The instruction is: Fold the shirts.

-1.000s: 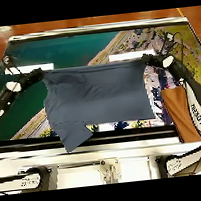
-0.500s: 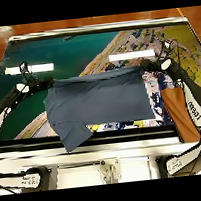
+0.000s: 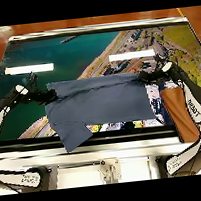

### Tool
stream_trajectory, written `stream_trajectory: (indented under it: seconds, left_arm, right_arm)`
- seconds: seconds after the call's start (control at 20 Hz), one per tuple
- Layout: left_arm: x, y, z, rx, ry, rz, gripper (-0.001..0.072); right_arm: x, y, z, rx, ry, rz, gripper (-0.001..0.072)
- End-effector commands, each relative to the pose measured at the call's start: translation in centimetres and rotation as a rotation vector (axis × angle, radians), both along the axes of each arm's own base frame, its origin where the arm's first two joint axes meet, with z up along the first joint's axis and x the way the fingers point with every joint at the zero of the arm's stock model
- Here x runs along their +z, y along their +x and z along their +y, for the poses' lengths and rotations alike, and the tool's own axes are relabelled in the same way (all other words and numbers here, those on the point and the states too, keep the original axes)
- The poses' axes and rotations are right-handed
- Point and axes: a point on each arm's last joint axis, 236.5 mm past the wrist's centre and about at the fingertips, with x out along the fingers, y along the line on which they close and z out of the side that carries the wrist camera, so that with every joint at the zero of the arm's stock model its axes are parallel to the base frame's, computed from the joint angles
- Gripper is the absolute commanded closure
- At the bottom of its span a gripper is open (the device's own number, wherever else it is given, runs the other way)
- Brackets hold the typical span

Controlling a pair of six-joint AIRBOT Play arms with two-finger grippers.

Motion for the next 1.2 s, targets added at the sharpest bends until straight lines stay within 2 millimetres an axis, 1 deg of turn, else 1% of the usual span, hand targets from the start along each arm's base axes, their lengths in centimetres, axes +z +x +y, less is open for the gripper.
stream_trajectory:
  seconds: [0.0, 0.1, 0.15, 0.2, 0.25, 0.3, 0.35, 0.4, 0.45, 0.5, 0.55, 0.6, 0.65, 0.75, 0.85, 0.95, 1.05, 1.15]
  left_arm:
    - [2.7, 0.2, 0.0, -0.032, -0.018, -0.001, 0.0308]
    - [7.0, 1.1, 0.6, -0.047, -0.016, -0.070, 0.0309]
    - [9.4, 1.2, 1.1, -0.047, -0.013, -0.108, 0.0309]
    - [11.6, 0.9, 1.7, -0.044, -0.011, -0.141, 0.0308]
    - [13.7, 0.1, 2.1, -0.045, -0.009, -0.162, 0.0308]
    - [15.1, -1.2, 2.4, -0.058, -0.005, -0.161, 0.0308]
    - [16.0, -2.9, 2.6, -0.079, 0.001, -0.138, 0.0308]
    - [16.4, -4.8, 2.5, -0.097, 0.001, -0.109, 0.0297]
    - [16.1, -6.8, 2.4, -0.101, -0.008, -0.078, 0.0183]
    - [15.2, -8.8, 2.1, -0.086, -0.023, -0.041, 0.0046]
    - [13.5, -11.2, 1.7, -0.071, -0.037, 0.005, 0.0039]
    - [11.5, -13.4, 1.2, -0.058, -0.048, 0.044, 0.0039]
    - [9.0, -15.9, 0.9, -0.022, -0.062, 0.093, 0.0041]
    - [4.8, -20.1, -0.4, 0.034, -0.107, 0.159, 0.0050]
    - [1.9, -22.0, -1.5, 0.102, -0.160, 0.171, 0.0057]
    - [0.0, -22.5, -1.6, 0.167, -0.179, 0.172, 0.0057]
    - [-1.1, -22.4, -1.5, 0.209, -0.187, 0.172, 0.0056]
    - [-1.6, -22.3, -1.6, 0.204, -0.193, 0.174, 0.0057]
  right_arm:
    - [1.7, -0.5, -0.6, 0.008, 0.007, -0.003, 0.0114]
    - [5.7, -0.4, -2.7, 0.005, -0.012, -0.071, 0.0114]
    - [7.9, -0.9, -3.8, 0.015, -0.028, -0.100, 0.0114]
    - [9.7, -1.7, -5.1, 0.027, -0.055, -0.111, 0.0114]
    - [10.9, -3.2, -6.4, 0.054, -0.094, -0.095, 0.0114]
    - [11.5, -5.9, -7.8, 0.098, -0.145, -0.029, 0.0115]
    - [11.5, -8.7, -9.3, 0.128, -0.192, 0.058, 0.0115]
    - [11.3, -11.6, -10.7, 0.147, -0.217, 0.159, 0.0114]
    - [10.7, -14.4, -11.2, 0.165, -0.192, 0.242, 0.0114]
    - [10.1, -16.7, -10.9, 0.177, -0.135, 0.302, 0.0114]
    - [9.3, -18.3, -10.2, 0.169, -0.056, 0.334, 0.0114]
    - [8.6, -19.5, -9.0, 0.146, 0.042, 0.341, 0.0113]
    - [7.9, -20.5, -7.4, 0.142, 0.140, 0.340, 0.0113]
    - [7.1, -21.3, -4.6, 0.147, 0.288, 0.328, 0.0113]
    - [6.8, -21.2, -3.1, 0.147, 0.345, 0.306, 0.0113]
    - [6.9, -20.1, -2.9, 0.116, 0.365, 0.265, 0.0114]
    - [7.3, -18.9, -2.7, 0.089, 0.386, 0.222, 0.0113]
    - [7.5, -18.3, -2.7, 0.072, 0.393, 0.199, 0.0113]
